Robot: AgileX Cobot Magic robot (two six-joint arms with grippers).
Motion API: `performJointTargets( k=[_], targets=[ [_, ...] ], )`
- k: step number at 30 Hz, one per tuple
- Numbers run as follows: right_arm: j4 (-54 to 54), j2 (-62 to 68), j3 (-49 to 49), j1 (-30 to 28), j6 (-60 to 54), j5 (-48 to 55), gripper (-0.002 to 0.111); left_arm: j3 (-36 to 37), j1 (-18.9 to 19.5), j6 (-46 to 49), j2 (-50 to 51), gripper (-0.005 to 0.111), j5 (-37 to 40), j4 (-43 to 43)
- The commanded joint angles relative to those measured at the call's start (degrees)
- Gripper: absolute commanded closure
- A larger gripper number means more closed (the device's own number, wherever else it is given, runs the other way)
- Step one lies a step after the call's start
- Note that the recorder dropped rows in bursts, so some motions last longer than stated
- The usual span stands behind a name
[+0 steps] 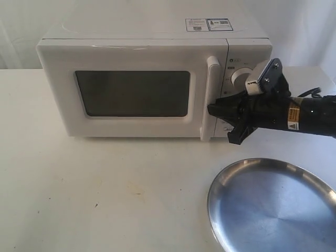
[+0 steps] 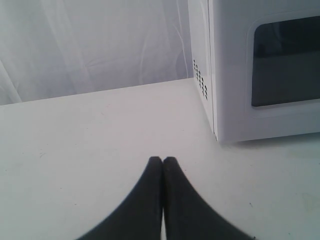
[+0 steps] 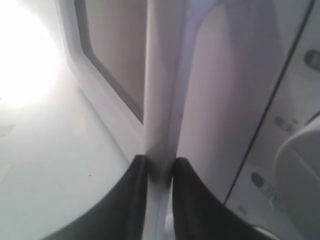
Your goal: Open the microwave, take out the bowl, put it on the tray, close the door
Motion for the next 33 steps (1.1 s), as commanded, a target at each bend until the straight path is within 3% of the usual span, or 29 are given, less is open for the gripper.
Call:
performJointTargets(
  k=[1,30,31,33],
  targets=[
    [-15.03,-4.03,0.11,1.77,-1.20,-14.21,0.108,-0.16,-0.12,0.00,-0.12,0.107,0.05,-0.35],
    [-10.34,-6.57,2.04,-0.03,7.42,-9.47,0.108,-0.16,-0.12,0.00,-0.12,0.107,0.05,-0.35],
    [-10.34,-6.57,2.04,-0.03,7.42,-7.67,0.107,-0.16,-0.12,0.00,-0.12,0.107,0.05,-0.35],
    [-10.34,-6.57,2.04,-0.03,7.87,-3.36,0.094,-0.16,-0.12,0.00,-0.12,0.107,0.05,-0.35]
  ],
)
